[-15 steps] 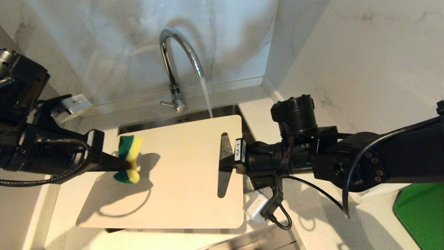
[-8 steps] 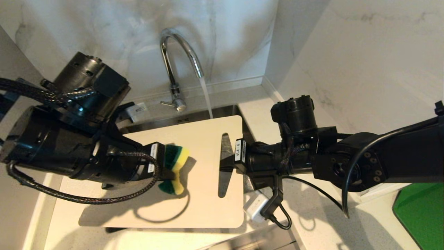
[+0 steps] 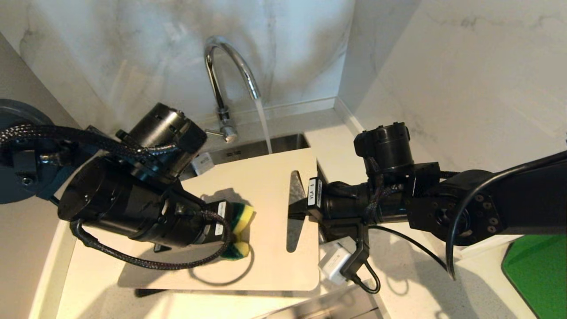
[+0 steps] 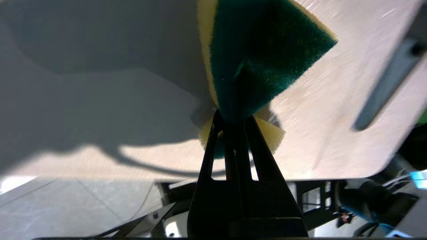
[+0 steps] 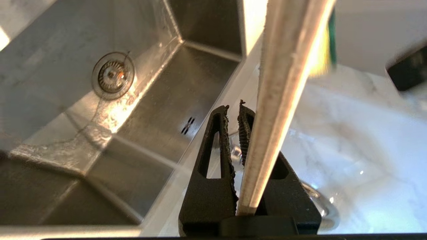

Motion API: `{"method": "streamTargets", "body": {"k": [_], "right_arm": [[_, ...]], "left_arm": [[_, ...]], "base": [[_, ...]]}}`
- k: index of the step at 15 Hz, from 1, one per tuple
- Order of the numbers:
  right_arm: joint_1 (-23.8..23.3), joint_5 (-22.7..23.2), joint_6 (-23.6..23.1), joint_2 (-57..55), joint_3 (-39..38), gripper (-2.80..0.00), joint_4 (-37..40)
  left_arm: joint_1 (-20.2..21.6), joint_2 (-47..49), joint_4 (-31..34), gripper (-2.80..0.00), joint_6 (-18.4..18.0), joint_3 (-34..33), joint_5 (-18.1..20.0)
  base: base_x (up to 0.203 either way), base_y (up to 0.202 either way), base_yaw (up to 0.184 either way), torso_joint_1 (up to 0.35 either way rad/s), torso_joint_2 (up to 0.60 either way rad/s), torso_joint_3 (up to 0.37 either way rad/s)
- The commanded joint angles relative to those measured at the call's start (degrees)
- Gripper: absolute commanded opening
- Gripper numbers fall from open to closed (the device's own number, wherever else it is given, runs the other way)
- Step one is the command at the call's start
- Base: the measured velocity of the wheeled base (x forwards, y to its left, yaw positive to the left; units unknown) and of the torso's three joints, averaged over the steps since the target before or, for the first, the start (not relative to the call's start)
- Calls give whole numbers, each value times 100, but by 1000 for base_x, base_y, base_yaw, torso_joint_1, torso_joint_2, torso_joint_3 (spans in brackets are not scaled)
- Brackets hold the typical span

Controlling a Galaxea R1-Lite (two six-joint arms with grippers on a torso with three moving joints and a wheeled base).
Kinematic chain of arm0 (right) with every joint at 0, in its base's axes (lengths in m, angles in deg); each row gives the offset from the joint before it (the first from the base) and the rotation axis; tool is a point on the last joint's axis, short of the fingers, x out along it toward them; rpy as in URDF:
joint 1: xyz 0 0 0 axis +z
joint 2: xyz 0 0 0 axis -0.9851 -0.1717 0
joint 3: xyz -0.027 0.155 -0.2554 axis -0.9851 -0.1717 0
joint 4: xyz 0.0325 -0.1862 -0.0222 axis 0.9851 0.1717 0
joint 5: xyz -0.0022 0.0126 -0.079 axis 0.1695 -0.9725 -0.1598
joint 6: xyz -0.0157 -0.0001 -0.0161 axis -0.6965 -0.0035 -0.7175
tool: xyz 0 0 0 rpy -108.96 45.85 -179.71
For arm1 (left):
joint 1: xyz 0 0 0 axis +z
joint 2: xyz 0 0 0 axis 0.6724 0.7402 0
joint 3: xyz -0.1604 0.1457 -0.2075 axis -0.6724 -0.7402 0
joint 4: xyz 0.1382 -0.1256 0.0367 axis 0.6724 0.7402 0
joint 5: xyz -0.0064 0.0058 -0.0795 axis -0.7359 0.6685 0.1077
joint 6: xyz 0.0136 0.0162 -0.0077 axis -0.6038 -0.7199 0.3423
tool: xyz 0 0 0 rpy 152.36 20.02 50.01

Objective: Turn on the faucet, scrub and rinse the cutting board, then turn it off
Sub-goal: Put down the cutting board

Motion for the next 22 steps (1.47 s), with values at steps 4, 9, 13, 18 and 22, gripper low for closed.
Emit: {"method": "streamTargets", "body": {"k": [4,9,13,18,22], "right_arm": [[-71,31,-62,83,2,-280,-19],[-106,31,-53,83,29,-280,-21],[-106,31,-53,110,29,-280,-21],[-115,31,-53,136,11,-280,-21],[-115,31,-53,145,2,-280,-21]], "left_arm": [[389,-221,-299,-280,7,-750,11],[1024,-665,-846,-280,-173,-1892,62],[1908,-751,-1581,-280,-504,-2666,315],[3194,-807,-2075,-280,-1171,-3279,935],[3802,-1019,-2223,-280,-1698,-3834,1242]], "base": [[0,0,0,0,0,0],[0,0,0,0,0,0],[0,0,0,0,0,0],[0,0,0,0,0,0],[0,0,0,0,0,0]]}}
